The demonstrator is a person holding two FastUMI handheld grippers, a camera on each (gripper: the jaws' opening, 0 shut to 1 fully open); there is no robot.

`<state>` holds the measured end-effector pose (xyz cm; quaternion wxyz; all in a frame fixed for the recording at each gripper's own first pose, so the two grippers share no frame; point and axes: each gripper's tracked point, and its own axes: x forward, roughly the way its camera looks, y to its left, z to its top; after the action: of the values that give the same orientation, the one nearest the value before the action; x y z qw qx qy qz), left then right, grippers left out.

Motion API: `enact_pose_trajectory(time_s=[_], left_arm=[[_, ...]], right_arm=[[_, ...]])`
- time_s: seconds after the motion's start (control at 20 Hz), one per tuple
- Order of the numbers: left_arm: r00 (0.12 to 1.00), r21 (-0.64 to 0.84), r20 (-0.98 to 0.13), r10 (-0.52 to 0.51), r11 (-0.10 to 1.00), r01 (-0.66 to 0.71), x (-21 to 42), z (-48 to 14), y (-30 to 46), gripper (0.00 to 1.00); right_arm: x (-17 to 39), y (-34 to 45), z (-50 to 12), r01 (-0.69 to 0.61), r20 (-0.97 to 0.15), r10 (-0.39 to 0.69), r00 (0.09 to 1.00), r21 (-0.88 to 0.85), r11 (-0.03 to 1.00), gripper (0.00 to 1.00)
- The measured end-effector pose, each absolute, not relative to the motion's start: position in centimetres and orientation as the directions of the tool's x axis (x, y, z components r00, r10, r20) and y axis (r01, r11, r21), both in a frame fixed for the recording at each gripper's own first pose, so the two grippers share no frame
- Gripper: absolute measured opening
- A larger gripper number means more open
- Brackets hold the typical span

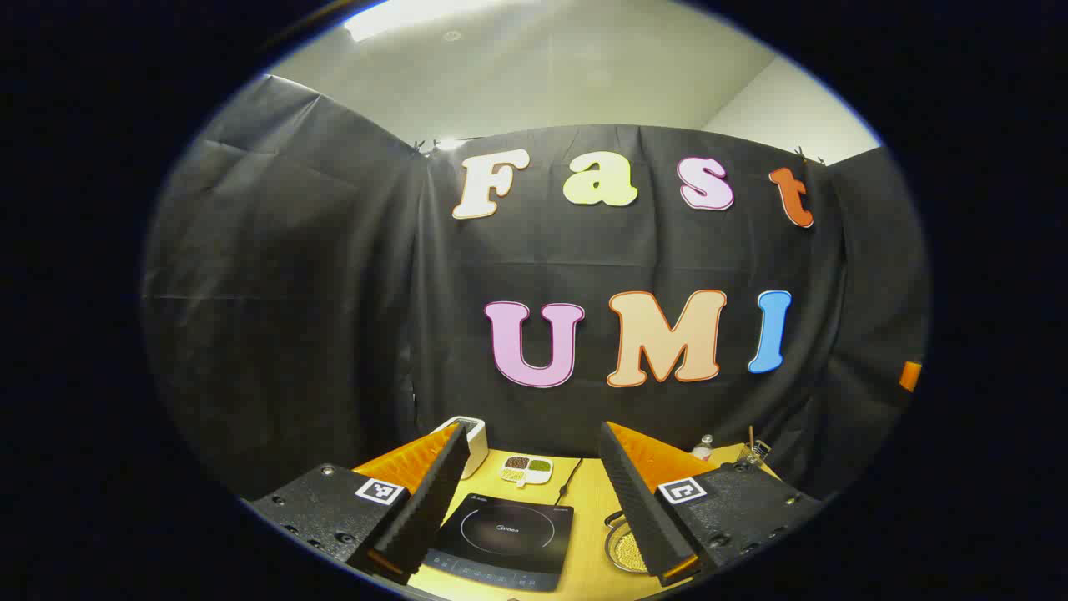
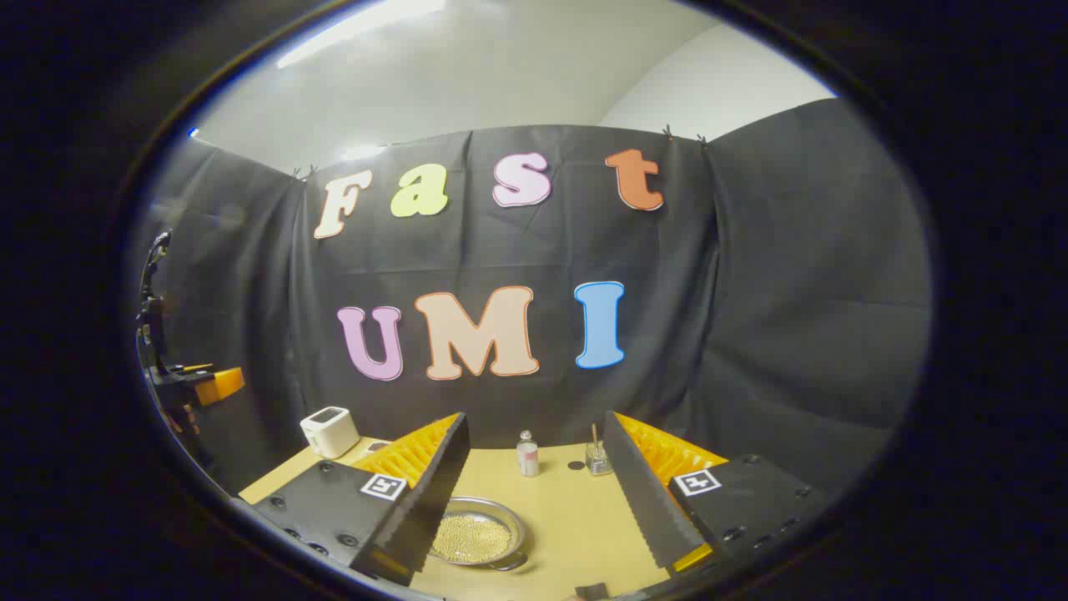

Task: First push the handle of the pot to place it horizontally, then grasp the pot with both hands and set it on the induction cooktop.

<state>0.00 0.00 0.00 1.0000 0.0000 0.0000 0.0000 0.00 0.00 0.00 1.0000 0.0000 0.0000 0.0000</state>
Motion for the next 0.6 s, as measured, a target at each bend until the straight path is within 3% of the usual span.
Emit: enact_pose_trajectory(time_s=[0.6], left_arm=[[0.999, 0.007, -0.016, -0.029, 1.000, 0.029, -0.4, -1.7, 2.4, 0.92]], right_arm=[[-2.0, 2.9, -0.9, 0.039, -0.024, -0.038, 0.999, 0.007, 0.999, 0.94]])
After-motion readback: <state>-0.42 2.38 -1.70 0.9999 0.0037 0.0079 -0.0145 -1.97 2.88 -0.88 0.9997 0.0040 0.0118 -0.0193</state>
